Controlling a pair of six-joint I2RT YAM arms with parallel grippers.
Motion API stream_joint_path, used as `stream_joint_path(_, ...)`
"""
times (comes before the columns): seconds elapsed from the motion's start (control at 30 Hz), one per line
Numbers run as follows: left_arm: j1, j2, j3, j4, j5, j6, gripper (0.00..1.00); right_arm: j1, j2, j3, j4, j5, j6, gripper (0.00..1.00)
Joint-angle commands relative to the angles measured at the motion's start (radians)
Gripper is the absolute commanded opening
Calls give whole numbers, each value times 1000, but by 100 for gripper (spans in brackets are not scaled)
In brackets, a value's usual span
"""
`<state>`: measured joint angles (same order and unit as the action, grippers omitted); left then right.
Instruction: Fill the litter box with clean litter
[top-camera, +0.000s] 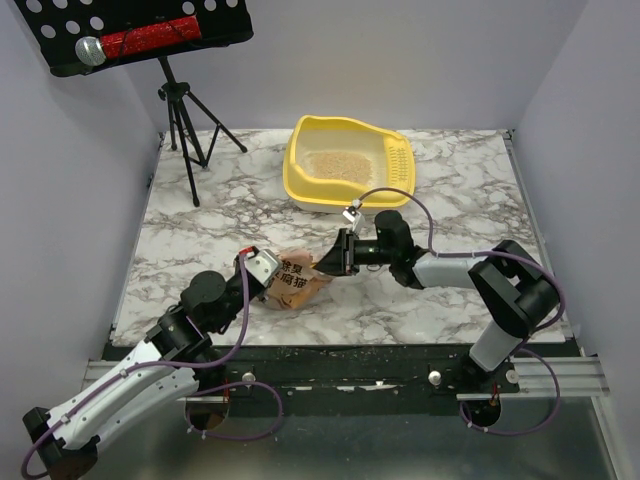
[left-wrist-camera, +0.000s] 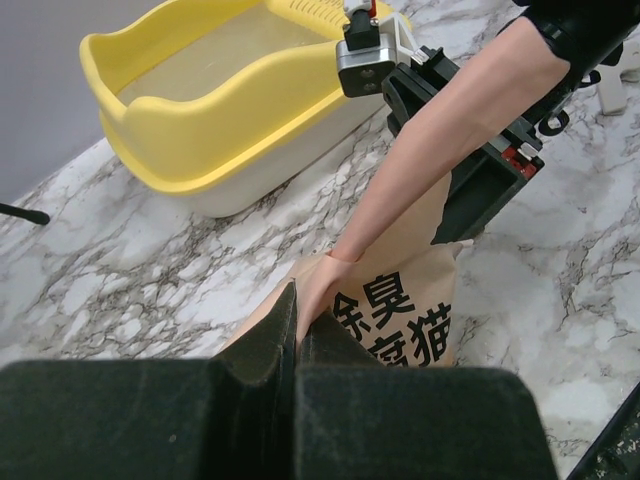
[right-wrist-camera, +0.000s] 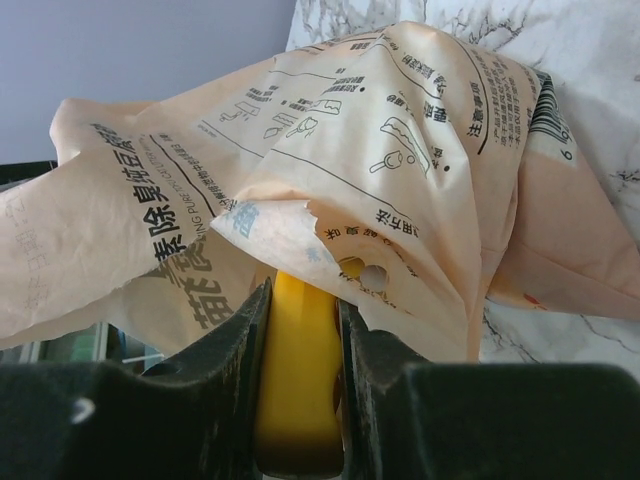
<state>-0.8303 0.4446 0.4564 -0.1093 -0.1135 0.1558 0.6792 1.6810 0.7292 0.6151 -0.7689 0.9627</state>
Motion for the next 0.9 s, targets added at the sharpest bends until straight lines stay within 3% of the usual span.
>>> stream_joint_path(0.0,-13,-21,33,46,-26,14,0,45,14,-51,184,-23,142,1)
stream_joint_path(0.37,-21,6,28,48,-2,5,0,26,-4,-114,440,-55,294,1)
stream_joint_path(0.87,-35,17,19,69,21,2,0,-118,-176,-274,445,-102,291,1)
